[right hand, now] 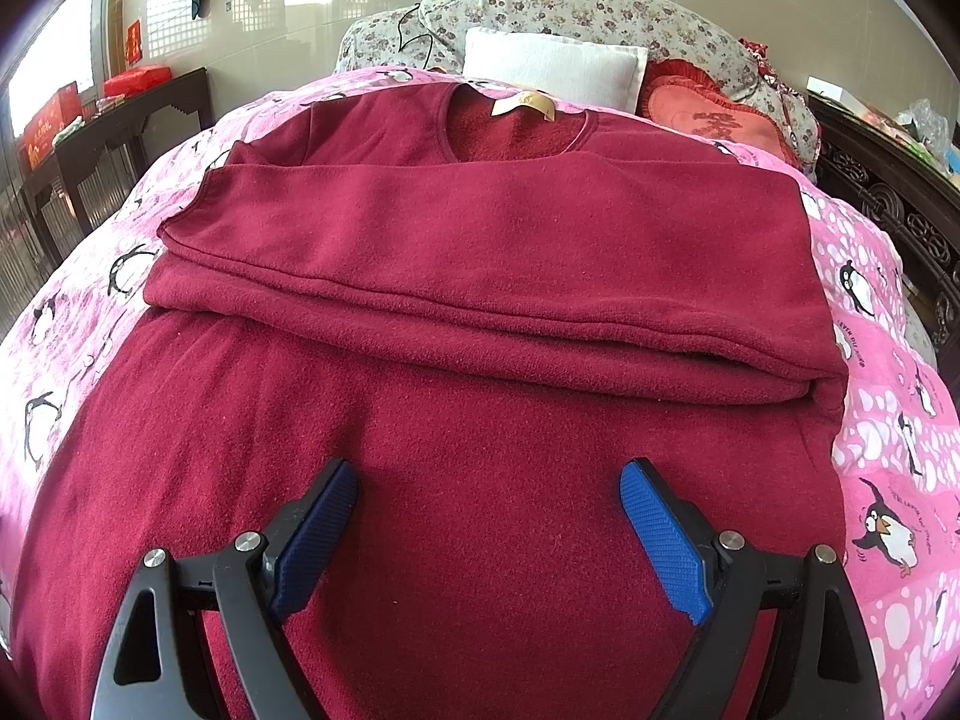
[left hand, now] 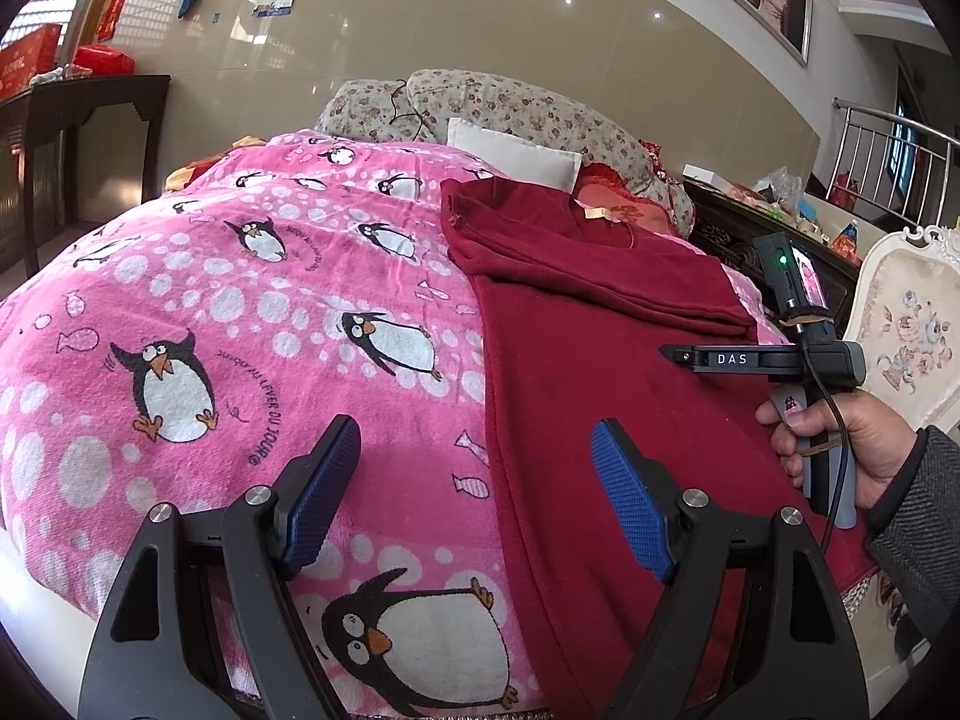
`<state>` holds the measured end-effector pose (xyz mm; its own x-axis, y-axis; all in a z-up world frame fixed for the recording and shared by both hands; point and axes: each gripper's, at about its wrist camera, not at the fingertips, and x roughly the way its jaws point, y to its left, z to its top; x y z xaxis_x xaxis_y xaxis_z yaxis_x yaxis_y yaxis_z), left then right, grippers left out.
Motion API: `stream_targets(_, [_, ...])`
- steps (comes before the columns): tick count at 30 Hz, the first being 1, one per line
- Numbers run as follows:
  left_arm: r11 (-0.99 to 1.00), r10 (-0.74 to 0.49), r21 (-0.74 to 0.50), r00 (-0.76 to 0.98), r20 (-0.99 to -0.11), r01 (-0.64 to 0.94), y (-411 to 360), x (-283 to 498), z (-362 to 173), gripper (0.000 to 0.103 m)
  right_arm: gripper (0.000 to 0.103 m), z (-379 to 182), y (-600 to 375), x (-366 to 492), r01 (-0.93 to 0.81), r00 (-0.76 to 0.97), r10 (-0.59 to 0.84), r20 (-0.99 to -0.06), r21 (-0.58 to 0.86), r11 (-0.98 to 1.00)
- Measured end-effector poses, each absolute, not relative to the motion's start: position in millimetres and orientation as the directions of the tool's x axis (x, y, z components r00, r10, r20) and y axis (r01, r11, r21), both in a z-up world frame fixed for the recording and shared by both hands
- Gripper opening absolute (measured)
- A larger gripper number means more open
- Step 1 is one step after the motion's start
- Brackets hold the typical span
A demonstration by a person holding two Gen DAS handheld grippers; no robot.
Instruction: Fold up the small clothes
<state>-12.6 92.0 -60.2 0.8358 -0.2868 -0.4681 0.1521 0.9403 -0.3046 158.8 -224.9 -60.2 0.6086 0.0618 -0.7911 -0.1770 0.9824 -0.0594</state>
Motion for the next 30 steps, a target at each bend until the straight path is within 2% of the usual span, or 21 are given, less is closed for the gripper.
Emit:
stream_targets(7, [0.94,-0.285,-0.306,0.837,-0.466,0.149,94.0,-10.9,-61.5,0.08,0.088,-52.8,-229.1,155.5,-0.16,0.621,0.064,-0.781,-0.047,0.986])
stream_targets(11, [0.939,-0.286,-0.309,0.836,-0.469,0.148,96.8,-8.4,-62.7,0.08,0.087,-29.2,-242.8,135.5,-0.102,0.658,0.05,-0.751,-0.023,0.995])
stream_targets(20, [0.917,-0.318,-0.367,0.84,-0.439,0.156,113.8,-11.5,-61.5,0.08,0.087,45.4,-288.8,-6.9,-0.152,0.769,0.139,-0.624,0.033,0.988])
stream_targets(25, [0.89,-0.394,-0.4,0.807,-0.44,0.217,119.6,-24.1,-56.9,0.08,0.087,39.8,-300.3,-76.7,-0.2,0.797,0.157,-0.584,-0.009,0.98])
stream_targets(30, [0.86,-0.494,-0.382,0.742,-0.452,0.339,110.9,-53.7,-59.8,0.08,0.086,9.4,-315.9,-125.3,-0.21,0.816,0.153,-0.557,-0.038,0.977])
